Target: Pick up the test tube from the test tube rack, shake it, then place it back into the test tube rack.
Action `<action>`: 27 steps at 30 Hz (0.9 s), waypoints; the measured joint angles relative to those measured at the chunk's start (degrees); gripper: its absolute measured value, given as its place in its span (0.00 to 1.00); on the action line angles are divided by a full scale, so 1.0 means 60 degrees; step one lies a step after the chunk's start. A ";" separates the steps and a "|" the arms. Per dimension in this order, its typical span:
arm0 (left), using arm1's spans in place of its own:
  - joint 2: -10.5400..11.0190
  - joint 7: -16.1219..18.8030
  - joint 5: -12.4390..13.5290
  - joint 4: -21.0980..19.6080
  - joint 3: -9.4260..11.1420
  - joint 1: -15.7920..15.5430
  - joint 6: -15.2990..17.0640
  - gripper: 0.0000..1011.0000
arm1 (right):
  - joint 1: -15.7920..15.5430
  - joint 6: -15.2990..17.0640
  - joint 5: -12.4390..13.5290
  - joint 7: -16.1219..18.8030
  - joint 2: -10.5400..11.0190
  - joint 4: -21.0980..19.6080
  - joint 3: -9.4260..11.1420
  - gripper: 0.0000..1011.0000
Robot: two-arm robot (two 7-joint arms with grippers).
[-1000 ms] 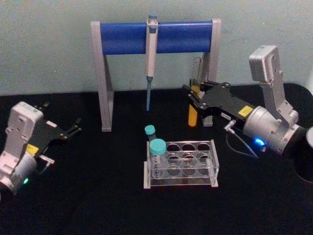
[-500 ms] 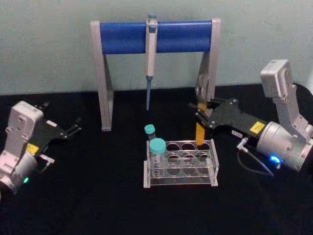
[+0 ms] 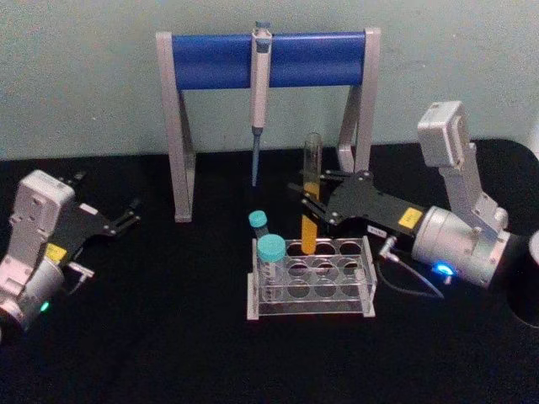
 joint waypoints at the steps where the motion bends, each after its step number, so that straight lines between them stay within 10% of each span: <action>1: 0.0000 0.0000 0.0001 0.0000 0.0000 0.0000 0.0000 0.99 | 0.0141 -0.0065 -0.0006 -0.0007 -0.0081 0.0174 -0.0043 0.23; 27: 0.0000 0.0001 0.0000 0.0000 0.0000 0.0000 0.0000 0.99 | 0.0559 -0.0157 -0.0189 -0.0516 -0.0065 0.0663 0.0279 0.23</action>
